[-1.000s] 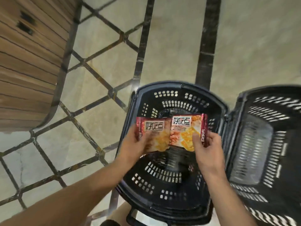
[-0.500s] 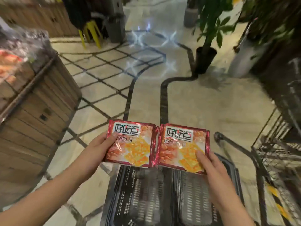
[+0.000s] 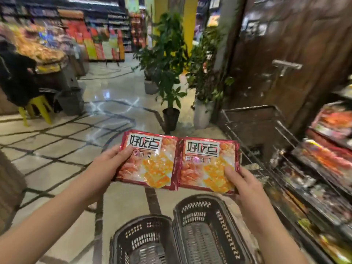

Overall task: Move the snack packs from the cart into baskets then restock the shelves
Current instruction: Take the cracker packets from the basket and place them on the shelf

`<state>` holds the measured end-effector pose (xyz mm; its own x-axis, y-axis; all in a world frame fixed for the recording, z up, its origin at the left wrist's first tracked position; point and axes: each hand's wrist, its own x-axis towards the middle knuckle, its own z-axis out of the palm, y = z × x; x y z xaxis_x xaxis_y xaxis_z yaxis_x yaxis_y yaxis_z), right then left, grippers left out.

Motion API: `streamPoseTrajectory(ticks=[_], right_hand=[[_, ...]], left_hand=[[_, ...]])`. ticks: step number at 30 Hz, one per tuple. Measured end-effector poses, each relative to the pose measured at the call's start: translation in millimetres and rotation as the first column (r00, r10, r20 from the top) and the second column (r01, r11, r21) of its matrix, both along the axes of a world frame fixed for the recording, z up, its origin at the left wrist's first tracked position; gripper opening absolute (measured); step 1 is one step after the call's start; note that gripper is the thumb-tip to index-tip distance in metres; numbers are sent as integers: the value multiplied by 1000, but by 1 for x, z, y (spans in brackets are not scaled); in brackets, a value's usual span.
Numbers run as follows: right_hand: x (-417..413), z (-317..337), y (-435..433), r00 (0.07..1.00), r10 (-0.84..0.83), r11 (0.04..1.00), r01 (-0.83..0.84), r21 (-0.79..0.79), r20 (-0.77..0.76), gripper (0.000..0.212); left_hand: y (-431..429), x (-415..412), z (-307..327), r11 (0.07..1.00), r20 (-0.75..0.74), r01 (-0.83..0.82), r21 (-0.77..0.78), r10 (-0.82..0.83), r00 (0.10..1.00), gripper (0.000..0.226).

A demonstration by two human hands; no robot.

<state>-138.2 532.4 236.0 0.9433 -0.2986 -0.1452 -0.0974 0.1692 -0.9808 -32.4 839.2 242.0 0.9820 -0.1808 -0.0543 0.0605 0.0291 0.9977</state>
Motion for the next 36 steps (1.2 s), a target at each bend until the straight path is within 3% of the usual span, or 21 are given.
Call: streamPoseTrajectory(ticks=[2,5,10,19,25,30,36], right_hand=[[-39,7,2,997,-80,997,80,14,-1,40],[-105,15,4,977,-213,977,213,11,12,27],[-226,27,-7,891,-453,889,453,-66,19,26],[-493,54,-42,594,-799,597,802,4,92,25],[-696,63,-74,393,-913,394,919,-8,106,23],[-856,75,-91,233,-962,232,972,-26,142,23],[-997,81,-122,64,-980,60,998,-24,187,32]], left_hand=[[-11,-16,10,997,41,71,-19,-70,997,24],[-29,-45,16,982,79,184,-51,-179,981,23],[-81,-112,30,911,48,405,-80,-403,914,23],[-236,-298,70,635,57,772,-41,-770,636,33],[-343,-485,79,458,107,884,-95,-878,466,41],[-418,-641,81,278,47,956,-97,-958,284,44],[-501,-790,91,158,63,985,-76,-985,163,38]])
